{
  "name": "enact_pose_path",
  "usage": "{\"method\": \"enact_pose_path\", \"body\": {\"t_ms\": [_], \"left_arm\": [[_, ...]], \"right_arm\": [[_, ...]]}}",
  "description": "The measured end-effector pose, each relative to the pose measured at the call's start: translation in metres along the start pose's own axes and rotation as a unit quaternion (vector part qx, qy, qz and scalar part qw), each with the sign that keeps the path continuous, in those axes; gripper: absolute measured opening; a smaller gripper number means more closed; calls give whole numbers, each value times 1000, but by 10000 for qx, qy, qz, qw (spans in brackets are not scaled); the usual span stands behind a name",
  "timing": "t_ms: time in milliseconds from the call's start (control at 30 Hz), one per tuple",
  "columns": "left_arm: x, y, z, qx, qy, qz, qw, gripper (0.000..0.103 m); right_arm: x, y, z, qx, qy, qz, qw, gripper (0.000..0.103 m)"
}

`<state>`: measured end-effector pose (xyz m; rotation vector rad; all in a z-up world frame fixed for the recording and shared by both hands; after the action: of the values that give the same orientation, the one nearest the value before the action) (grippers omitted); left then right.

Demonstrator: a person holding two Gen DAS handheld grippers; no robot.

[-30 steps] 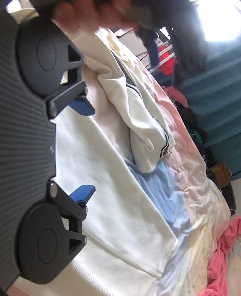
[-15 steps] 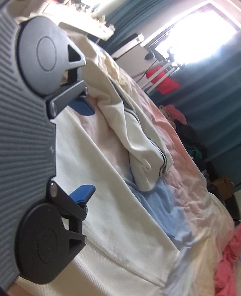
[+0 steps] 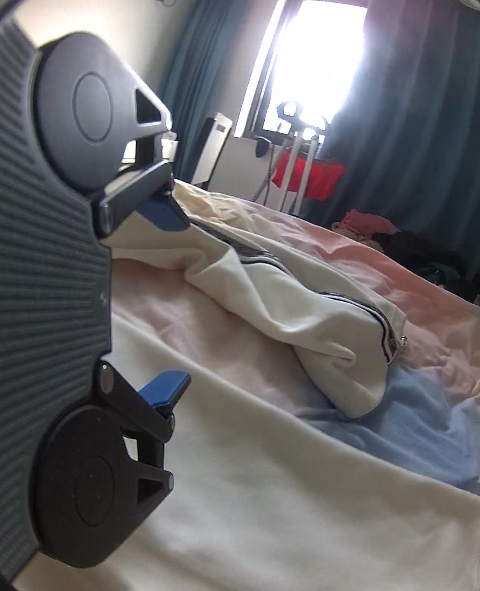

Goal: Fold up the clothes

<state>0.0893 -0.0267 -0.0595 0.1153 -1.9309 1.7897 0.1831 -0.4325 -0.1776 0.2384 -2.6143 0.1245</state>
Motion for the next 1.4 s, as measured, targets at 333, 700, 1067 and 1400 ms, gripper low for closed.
{"method": "enact_pose_path", "body": {"t_ms": [333, 700, 1067, 1400], "left_arm": [[-26, 12, -10, -12, 55, -124, 9999, 83], [-70, 21, -43, 541, -8, -497, 9973, 83], [-50, 19, -30, 344, 67, -433, 9984, 83], [-45, 10, -10, -81, -121, -310, 9994, 83]], "right_arm": [[-99, -82, -12, 337, 726, 1192, 9896, 69], [-94, -145, -117, 1431, 653, 1867, 9697, 17], [14, -228, -36, 1924, 1563, 2705, 9303, 16], [38, -231, 68, 1768, 1721, 2386, 9393, 17]]}}
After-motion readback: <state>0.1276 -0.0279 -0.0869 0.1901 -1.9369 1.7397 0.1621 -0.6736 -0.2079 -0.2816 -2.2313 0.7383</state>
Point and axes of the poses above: each gripper's, at about its wrist camera, not at the fingertips, and x roughly against the way its jaws point, z to its right, y to its underside, the point moved 7 cm from there along -x, roughly the way its jaws point, and after that the axes turned 13 degrees about -x, right-handed, at the moved point
